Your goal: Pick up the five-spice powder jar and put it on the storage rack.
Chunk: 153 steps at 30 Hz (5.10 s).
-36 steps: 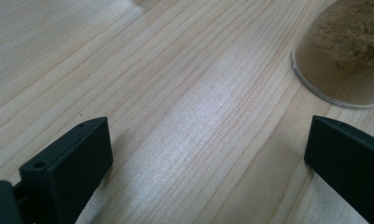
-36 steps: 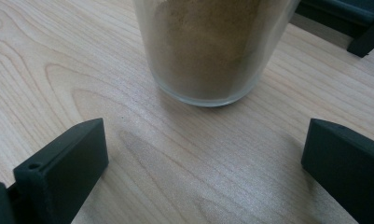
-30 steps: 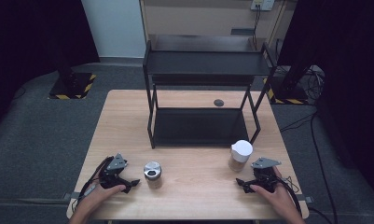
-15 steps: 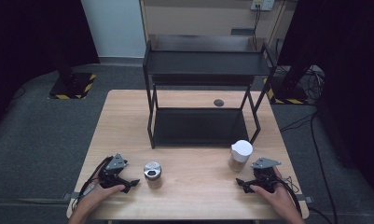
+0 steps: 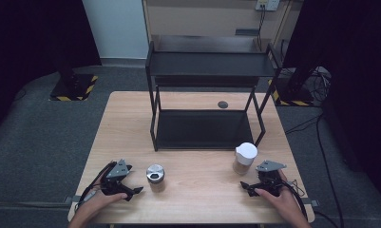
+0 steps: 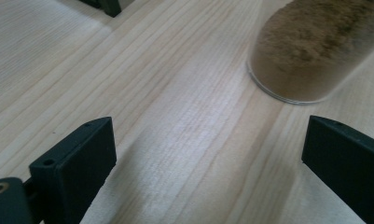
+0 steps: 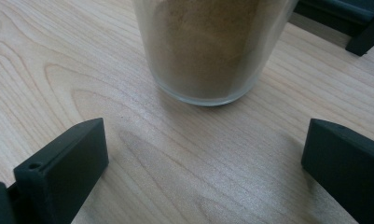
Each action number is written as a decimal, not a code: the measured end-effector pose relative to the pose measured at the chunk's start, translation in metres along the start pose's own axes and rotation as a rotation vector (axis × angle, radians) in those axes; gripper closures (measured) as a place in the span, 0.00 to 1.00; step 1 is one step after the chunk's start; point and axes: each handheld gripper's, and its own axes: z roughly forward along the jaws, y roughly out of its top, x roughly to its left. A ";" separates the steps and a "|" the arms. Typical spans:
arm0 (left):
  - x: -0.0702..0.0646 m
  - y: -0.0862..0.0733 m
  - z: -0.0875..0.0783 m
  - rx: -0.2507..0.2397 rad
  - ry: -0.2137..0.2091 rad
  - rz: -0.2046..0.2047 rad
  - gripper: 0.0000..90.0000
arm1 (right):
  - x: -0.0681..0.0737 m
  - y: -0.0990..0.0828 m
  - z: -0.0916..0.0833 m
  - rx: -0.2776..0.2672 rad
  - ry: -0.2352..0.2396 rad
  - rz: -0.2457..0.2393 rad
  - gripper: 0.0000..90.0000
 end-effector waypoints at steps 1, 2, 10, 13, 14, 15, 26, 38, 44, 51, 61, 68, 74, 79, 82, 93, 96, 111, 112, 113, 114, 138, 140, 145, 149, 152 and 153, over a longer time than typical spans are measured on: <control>-0.001 0.000 0.000 0.000 -0.004 0.006 0.02 | 0.000 0.000 0.000 0.000 0.000 0.000 0.01; -0.002 0.001 -0.001 -0.001 -0.009 0.012 0.02 | 0.000 0.000 0.000 0.000 0.000 0.001 0.01; -0.008 0.007 0.000 0.006 -0.045 0.052 0.03 | 0.000 0.000 0.000 0.000 0.000 0.001 0.01; -0.009 0.009 0.002 0.012 -0.062 0.071 0.03 | 0.000 0.000 0.000 0.000 0.000 0.000 0.01; -0.009 0.010 0.002 0.013 -0.068 0.078 0.03 | 0.000 0.000 0.000 0.000 0.000 0.000 0.01; -0.009 0.010 0.003 0.013 -0.072 0.080 0.03 | 0.000 0.000 0.000 0.000 0.000 0.000 0.01; -0.014 0.018 0.007 0.010 -0.097 0.104 0.03 | 0.000 0.000 0.000 0.000 0.000 0.000 0.01; -0.020 0.024 0.012 -0.025 -0.096 0.100 0.03 | 0.000 0.000 0.000 0.000 0.000 0.000 0.01; -0.023 0.026 0.016 -0.045 -0.078 0.089 0.02 | 0.000 0.000 0.000 0.000 0.000 0.000 0.01; -0.023 0.026 0.020 -0.084 -0.086 0.078 0.04 | 0.000 0.000 0.000 0.000 0.000 0.000 0.01; -0.024 0.029 0.030 -0.091 -0.105 0.079 0.06 | 0.000 0.000 0.000 0.000 0.000 0.000 0.01; -0.023 0.029 0.034 -0.101 -0.107 0.094 0.16 | 0.000 0.000 0.000 0.000 0.000 0.000 0.01; -0.021 0.027 0.036 -0.113 -0.111 0.098 0.30 | 0.000 0.000 0.000 0.000 0.000 0.000 0.01; -0.019 0.027 0.035 -0.117 -0.122 0.093 0.33 | 0.000 0.000 0.000 0.000 0.000 0.000 0.01; -0.019 0.028 0.034 -0.111 -0.138 0.094 0.33 | 0.000 0.000 0.000 0.000 0.000 0.000 0.01; -0.017 0.052 0.032 -0.149 -0.166 0.130 0.33 | 0.000 0.000 0.000 0.000 0.000 0.000 0.01; -0.016 0.073 0.039 -0.132 -0.168 0.168 0.33 | 0.000 0.000 0.000 0.000 0.000 0.000 0.01; 0.005 0.121 0.054 -0.123 -0.159 0.175 0.33 | 0.000 0.000 0.000 0.000 0.000 0.000 0.01; 0.007 0.123 0.054 -0.123 -0.158 0.178 0.33 | 0.000 0.000 0.000 0.000 0.000 0.000 0.01; 0.008 0.126 0.053 -0.125 -0.156 0.178 0.33 | 0.000 0.000 0.000 0.000 0.000 0.000 0.01; 0.010 0.128 0.052 -0.122 -0.153 0.183 0.33 | 0.000 0.000 0.000 0.000 0.000 0.000 0.01; 0.042 0.190 0.026 -0.141 -0.117 0.208 0.33 | 0.000 0.000 0.000 0.000 0.001 0.000 0.01; 0.043 0.196 0.024 -0.141 -0.117 0.212 0.33 | 0.000 0.000 0.000 0.000 0.001 0.000 0.01; 0.045 0.212 0.017 -0.143 -0.110 0.233 0.33 | 0.000 0.000 0.000 0.000 0.002 0.000 0.01; 0.047 0.223 0.008 -0.163 -0.105 0.231 0.33 | 0.000 0.000 0.000 0.000 0.002 0.000 0.01; 0.048 0.233 0.001 -0.166 -0.097 0.237 0.33 | 0.000 0.000 0.000 0.000 0.002 0.000 0.01; 0.048 0.236 -0.001 -0.165 -0.095 0.240 0.33 | 0.000 0.000 0.000 0.000 0.002 0.000 0.01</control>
